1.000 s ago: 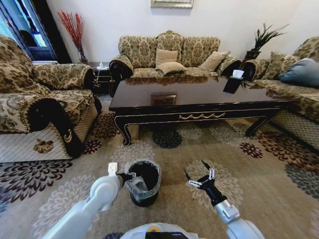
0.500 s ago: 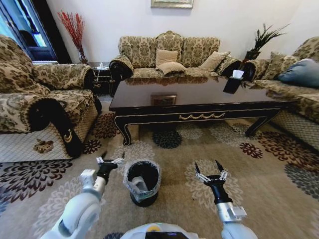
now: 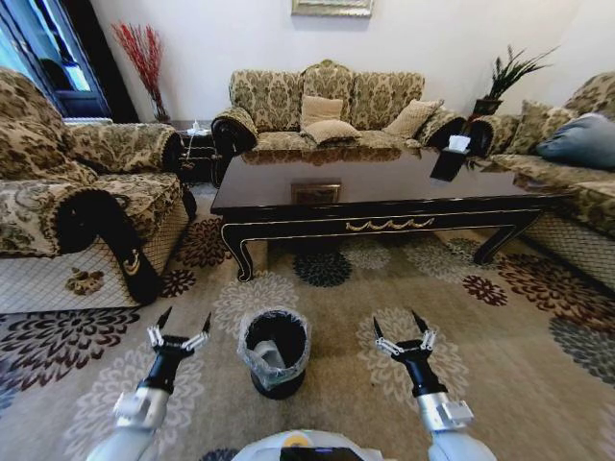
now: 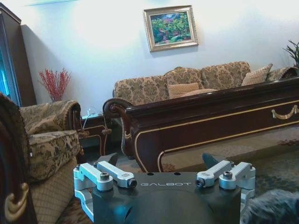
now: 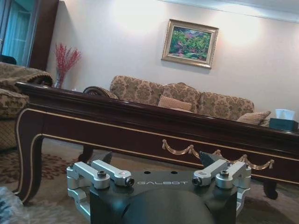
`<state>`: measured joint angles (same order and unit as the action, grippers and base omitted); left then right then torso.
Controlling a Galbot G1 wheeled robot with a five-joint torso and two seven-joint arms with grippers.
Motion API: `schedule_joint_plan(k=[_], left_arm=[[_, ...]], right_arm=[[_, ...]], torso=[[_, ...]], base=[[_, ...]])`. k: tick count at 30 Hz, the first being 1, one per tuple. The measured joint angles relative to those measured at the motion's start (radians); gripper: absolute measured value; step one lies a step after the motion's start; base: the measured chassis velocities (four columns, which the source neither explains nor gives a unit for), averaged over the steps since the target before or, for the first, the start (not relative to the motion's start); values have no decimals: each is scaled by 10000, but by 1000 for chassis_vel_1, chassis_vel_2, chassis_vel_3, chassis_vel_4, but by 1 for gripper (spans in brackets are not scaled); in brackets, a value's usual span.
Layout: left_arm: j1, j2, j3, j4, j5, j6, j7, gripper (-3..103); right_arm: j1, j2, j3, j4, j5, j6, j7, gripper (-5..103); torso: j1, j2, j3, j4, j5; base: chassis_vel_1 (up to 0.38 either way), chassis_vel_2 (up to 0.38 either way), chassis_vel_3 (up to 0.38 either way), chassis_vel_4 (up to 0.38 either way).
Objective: Move to the front of the table and pick up the trash from the floor, then place it into the trash bin.
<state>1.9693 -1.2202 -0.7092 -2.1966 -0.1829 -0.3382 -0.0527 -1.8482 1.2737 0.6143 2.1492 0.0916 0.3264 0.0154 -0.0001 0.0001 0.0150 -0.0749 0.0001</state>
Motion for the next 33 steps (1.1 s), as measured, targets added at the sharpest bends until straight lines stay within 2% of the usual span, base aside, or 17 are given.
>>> schedule_joint_plan(k=[4, 9, 33], left_arm=[[267, -32, 12, 213, -50, -349, -154, 100], [258, -116, 16, 294, -354, -238, -226, 100], [194, -102, 52, 292, -431, -91, -285, 100]], right_arm=[[101, -57, -40, 1, 140, -6, -93, 100], [87, -56, -24, -56, 169, -22, -298, 100], [70, -47, -10, -64, 169, -50, -333, 100]], torso=[[0, 0, 1, -1, 0], [0, 0, 1, -2, 0], [1, -1, 1, -1, -1]], base=[[0, 0, 0, 0], [0, 0, 0, 0], [0, 0, 0, 0]])
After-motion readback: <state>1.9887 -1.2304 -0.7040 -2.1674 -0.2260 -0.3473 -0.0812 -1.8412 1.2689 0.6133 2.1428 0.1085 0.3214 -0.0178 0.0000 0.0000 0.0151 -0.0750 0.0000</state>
